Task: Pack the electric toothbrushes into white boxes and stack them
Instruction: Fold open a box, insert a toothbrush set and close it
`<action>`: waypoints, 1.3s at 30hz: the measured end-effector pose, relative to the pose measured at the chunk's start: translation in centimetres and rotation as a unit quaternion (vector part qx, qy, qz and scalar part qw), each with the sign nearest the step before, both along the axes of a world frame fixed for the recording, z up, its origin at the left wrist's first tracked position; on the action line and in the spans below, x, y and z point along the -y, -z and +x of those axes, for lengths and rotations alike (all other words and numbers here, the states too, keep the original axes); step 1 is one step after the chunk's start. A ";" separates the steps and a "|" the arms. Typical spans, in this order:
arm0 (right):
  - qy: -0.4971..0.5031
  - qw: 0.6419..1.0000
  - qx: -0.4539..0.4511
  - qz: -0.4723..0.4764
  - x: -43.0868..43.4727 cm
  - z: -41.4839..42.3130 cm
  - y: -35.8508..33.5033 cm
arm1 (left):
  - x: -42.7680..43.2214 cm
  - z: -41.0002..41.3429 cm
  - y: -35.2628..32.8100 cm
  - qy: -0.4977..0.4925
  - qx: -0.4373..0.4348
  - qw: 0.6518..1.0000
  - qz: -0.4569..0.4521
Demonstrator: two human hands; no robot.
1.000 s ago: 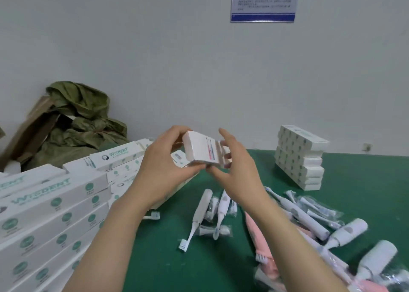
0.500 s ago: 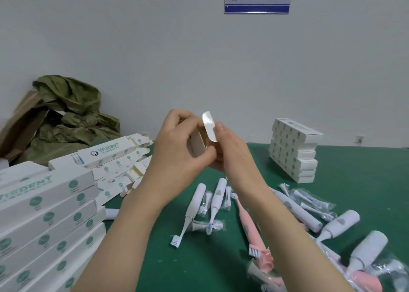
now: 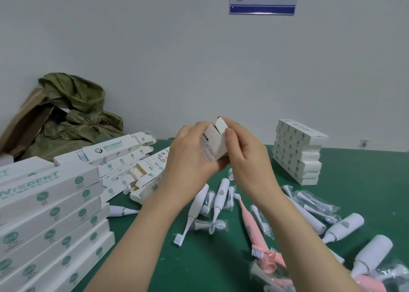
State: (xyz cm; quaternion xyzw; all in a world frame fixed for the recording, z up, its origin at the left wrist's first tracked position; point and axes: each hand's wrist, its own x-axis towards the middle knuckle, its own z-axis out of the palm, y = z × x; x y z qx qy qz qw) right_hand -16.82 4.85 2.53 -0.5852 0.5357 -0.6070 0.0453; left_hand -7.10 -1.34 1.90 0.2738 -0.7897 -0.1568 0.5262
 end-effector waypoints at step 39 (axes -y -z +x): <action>0.133 0.922 0.321 0.173 1.0 -6.9 2.5 | 4.4 4.0 0.3 0.333 -0.270 0.797 0.426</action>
